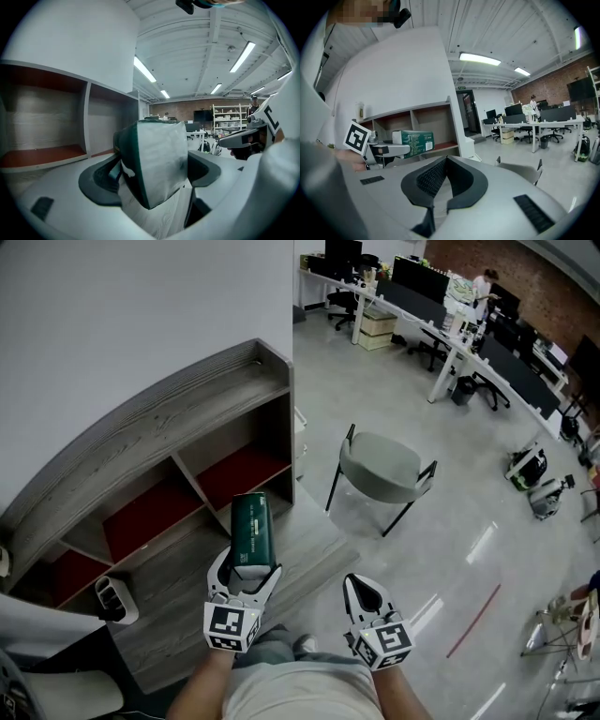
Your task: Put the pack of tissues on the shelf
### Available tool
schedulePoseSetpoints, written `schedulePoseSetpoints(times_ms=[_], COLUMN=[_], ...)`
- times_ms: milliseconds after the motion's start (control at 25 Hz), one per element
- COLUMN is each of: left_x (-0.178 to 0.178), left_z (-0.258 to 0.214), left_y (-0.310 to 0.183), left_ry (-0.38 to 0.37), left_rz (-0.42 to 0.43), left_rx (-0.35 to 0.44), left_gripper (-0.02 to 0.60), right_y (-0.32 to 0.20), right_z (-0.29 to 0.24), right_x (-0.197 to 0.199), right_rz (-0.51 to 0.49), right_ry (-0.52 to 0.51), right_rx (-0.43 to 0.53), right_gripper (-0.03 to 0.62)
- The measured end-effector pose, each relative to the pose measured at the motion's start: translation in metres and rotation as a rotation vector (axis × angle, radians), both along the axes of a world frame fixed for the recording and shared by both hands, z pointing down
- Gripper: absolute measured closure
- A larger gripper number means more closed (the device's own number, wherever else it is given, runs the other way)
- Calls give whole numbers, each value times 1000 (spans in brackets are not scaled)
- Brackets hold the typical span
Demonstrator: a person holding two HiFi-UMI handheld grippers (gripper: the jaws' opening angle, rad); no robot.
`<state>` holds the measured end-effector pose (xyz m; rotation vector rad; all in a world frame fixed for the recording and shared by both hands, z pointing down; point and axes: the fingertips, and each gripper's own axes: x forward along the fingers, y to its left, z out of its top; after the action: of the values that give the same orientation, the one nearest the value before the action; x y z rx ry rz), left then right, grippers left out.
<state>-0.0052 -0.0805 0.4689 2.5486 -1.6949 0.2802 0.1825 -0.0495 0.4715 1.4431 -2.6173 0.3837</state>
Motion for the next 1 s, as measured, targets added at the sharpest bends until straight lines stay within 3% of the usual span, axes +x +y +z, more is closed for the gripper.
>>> schedulePoseSetpoints(times_ms=[560, 1000], left_x=[-22, -44], left_z=[23, 40], left_y=[-118, -167], left_ry=[31, 39], left_rz=[-38, -93], left_rx=[-7, 26], left_gripper=[153, 153], right_y=[-78, -94], right_z=[2, 16], right_x=[-18, -23], right_rz=[63, 91], right_ry=[57, 117], right_rx=[-26, -81], right_gripper=[566, 566])
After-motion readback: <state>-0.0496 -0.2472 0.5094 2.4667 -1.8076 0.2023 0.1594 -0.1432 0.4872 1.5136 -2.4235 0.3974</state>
